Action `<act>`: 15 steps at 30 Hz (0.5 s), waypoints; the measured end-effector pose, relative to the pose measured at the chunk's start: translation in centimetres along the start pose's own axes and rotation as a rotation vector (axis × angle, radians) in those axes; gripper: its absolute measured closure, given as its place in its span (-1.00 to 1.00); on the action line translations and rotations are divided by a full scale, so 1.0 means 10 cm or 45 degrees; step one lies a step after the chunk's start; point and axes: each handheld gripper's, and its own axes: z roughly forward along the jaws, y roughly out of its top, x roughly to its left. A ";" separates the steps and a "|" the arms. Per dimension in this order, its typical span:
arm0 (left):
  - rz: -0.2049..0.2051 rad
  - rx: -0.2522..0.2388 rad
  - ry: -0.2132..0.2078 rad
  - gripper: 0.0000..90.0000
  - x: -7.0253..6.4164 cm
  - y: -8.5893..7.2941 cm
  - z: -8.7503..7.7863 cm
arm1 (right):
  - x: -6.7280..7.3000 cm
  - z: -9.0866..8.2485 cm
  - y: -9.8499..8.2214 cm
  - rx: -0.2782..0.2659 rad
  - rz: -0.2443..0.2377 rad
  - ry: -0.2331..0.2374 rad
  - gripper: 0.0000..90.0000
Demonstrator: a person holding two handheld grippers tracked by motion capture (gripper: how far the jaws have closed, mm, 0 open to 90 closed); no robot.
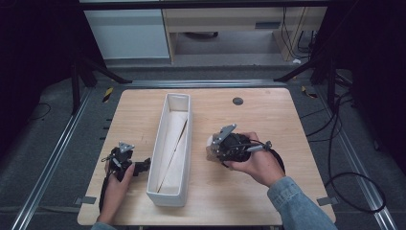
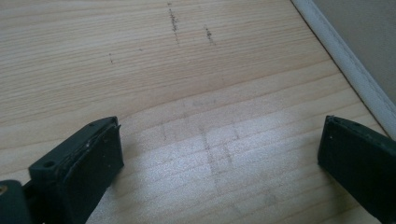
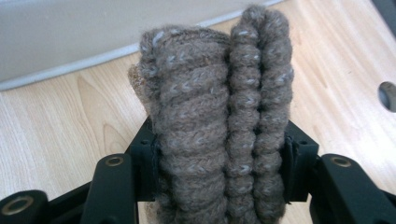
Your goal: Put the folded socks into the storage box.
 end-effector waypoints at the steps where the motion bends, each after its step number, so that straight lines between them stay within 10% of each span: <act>1: 0.001 0.000 0.000 -1.00 0.00 0.00 0.00 | 0.00 -0.02 0.01 -0.004 0.000 -0.002 0.01; 15: -0.001 -0.002 0.002 -1.00 0.00 0.00 0.00 | -0.07 -0.37 0.31 -0.051 -0.010 -0.022 0.02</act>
